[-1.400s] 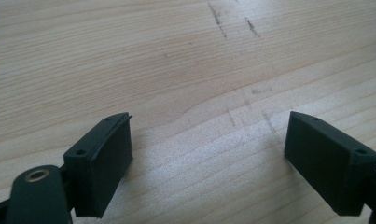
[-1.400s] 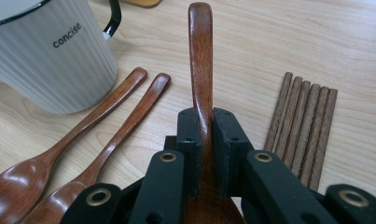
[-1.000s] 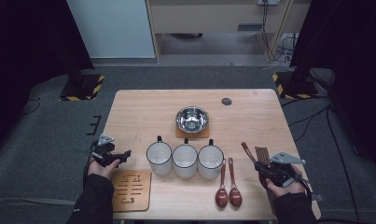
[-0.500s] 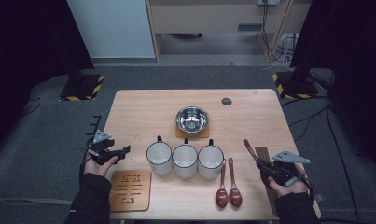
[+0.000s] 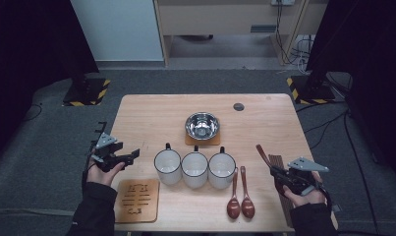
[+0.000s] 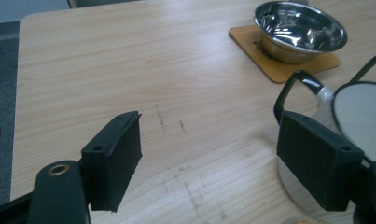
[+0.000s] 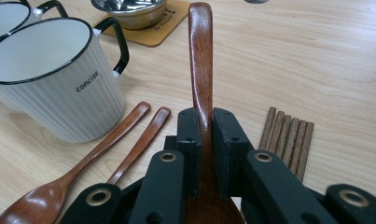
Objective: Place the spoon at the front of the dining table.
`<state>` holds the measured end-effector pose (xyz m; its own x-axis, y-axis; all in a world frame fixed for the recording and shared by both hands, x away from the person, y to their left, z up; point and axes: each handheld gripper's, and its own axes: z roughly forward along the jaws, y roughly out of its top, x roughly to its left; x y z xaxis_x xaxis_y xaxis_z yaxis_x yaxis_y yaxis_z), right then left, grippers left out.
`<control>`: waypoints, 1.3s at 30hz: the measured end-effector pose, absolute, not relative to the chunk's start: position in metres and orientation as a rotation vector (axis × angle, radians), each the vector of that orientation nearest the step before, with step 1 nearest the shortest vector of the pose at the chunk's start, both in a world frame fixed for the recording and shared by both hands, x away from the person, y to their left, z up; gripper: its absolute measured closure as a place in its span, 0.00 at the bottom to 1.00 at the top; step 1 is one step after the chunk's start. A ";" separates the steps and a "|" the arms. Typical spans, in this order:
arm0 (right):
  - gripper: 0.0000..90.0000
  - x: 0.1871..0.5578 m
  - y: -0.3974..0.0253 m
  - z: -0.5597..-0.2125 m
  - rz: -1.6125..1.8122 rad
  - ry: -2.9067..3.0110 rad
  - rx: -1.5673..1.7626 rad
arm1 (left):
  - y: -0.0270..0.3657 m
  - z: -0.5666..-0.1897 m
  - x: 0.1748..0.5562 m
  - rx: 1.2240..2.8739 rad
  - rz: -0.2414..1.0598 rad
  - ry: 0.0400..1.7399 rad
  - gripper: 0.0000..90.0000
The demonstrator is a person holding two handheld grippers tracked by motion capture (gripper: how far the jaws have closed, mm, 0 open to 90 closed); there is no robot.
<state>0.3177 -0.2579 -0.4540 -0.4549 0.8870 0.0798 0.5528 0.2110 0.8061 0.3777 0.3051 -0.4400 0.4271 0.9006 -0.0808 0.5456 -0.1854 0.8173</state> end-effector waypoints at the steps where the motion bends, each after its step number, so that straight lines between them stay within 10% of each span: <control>1: 0.91 0.318 -0.258 -0.454 1.132 2.087 1.331 | 0.304 -0.438 0.377 1.862 0.546 1.225 0.24; 39: 0.91 0.316 -0.257 -0.443 1.175 2.063 1.305 | 0.236 -0.384 0.371 1.889 0.499 1.018 0.28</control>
